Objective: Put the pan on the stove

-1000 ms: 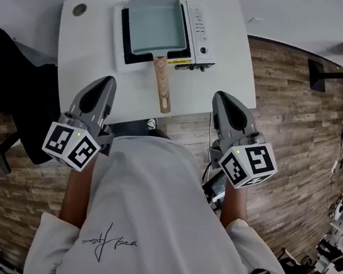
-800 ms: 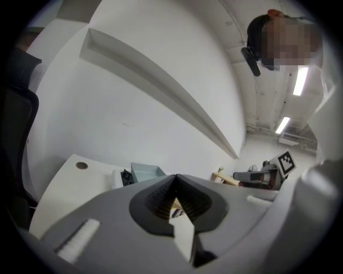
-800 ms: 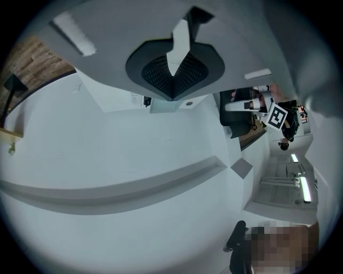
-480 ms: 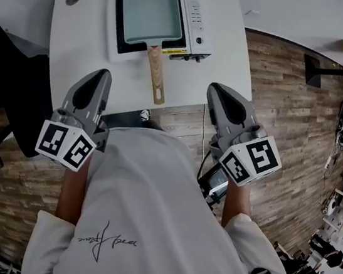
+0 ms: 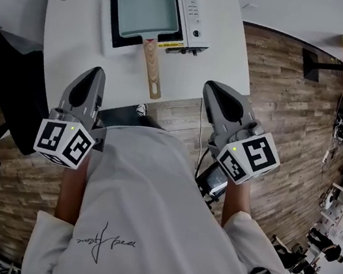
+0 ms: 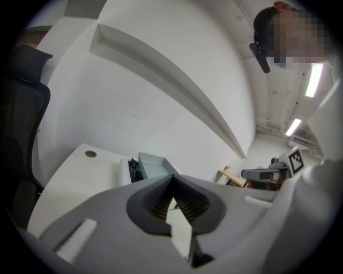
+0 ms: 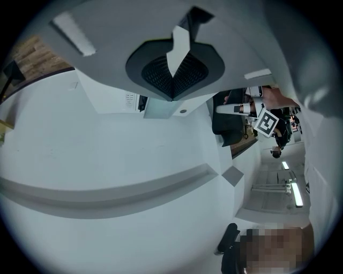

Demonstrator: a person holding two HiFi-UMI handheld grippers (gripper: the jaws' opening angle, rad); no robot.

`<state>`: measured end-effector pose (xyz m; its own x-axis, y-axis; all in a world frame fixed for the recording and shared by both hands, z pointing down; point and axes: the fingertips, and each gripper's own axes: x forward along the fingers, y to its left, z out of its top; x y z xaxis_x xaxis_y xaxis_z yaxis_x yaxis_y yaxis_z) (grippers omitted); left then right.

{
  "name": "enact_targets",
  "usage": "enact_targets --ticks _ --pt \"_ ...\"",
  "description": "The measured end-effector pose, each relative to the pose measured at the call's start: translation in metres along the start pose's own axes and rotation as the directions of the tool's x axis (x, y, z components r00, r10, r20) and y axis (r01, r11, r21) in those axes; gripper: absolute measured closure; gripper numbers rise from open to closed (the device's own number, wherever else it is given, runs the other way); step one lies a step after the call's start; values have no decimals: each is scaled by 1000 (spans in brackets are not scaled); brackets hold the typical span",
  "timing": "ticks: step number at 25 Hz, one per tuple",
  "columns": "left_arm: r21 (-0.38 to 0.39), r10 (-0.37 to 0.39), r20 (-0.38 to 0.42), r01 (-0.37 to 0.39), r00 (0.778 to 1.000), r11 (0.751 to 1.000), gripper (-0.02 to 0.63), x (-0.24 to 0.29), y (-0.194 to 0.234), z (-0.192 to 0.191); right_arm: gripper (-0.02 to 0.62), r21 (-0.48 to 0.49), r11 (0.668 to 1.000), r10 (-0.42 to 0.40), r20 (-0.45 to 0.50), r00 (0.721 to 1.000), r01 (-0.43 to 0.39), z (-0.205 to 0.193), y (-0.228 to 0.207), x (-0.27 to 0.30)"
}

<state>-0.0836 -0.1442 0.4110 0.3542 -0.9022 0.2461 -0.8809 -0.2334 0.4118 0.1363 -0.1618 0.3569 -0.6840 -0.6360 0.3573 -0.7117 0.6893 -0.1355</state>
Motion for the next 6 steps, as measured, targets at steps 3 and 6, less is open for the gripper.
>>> enact_targets --ticks 3,6 --pt "0 -13 -12 13 1000 1000 584 1 -3 -6 600 -4 1000 7 -6 1000 -7 0 3 -2" --pt "-17 -18 -27 17 999 1000 584 3 -1 -12 600 -6 1000 13 -5 1000 -13 2 5 -1"
